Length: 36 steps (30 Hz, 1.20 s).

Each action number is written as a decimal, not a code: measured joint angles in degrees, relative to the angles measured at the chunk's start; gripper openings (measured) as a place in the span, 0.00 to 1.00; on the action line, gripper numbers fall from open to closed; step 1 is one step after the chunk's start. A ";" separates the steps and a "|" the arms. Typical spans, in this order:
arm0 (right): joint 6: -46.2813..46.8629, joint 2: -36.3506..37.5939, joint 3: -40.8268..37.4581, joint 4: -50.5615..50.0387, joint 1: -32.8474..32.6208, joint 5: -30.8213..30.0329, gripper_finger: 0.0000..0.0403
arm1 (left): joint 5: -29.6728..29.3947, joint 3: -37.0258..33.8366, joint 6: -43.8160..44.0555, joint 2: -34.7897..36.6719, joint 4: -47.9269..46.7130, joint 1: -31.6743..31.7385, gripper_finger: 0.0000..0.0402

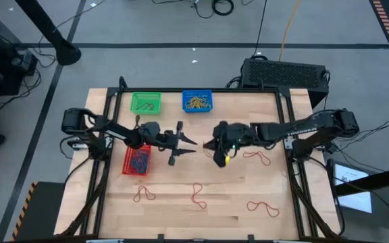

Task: Sort rubber bands into baskets
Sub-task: Put the red rubber band into the green bin

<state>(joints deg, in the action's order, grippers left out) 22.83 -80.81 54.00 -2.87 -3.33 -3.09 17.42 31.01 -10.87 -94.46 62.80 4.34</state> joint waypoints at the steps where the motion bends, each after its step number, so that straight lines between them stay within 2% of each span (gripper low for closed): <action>1: 0.27 -0.35 0.00 0.33 -0.98 -0.13 0.00 | -0.10 0.59 0.15 -0.61 -0.07 -0.69 0.35; 6: 1.99 -1.94 0.00 1.86 -4.99 -0.22 0.00 | -0.82 2.93 -5.60 -3.34 -0.23 -4.73 0.41; 13: 4.19 -3.34 -0.02 1.69 -8.29 -0.34 0.00 | -9.63 3.68 -6.18 -3.88 -0.18 -6.92 0.61; 18: 4.59 -3.35 -0.02 1.81 -9.14 -0.33 0.00 | -10.27 3.68 -6.03 -3.88 -0.56 -7.89 0.72; 24: 4.00 -3.35 -0.02 1.81 -9.16 -0.34 0.00 | -7.67 3.94 -4.10 -3.86 -1.70 -8.55 0.73; 31: 3.11 -3.35 -0.02 2.13 -9.12 -0.34 0.00 | -5.13 9.36 -2.95 -3.84 -13.61 -8.51 0.73; 36: 3.18 -3.35 -0.02 2.11 -9.12 -0.33 0.00 | -3.97 10.76 -2.99 -3.84 -15.76 -8.51 0.69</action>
<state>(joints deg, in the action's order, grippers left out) 26.01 -84.16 53.98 -0.75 -12.45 -3.42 13.45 41.78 -13.86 -98.30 47.04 -4.17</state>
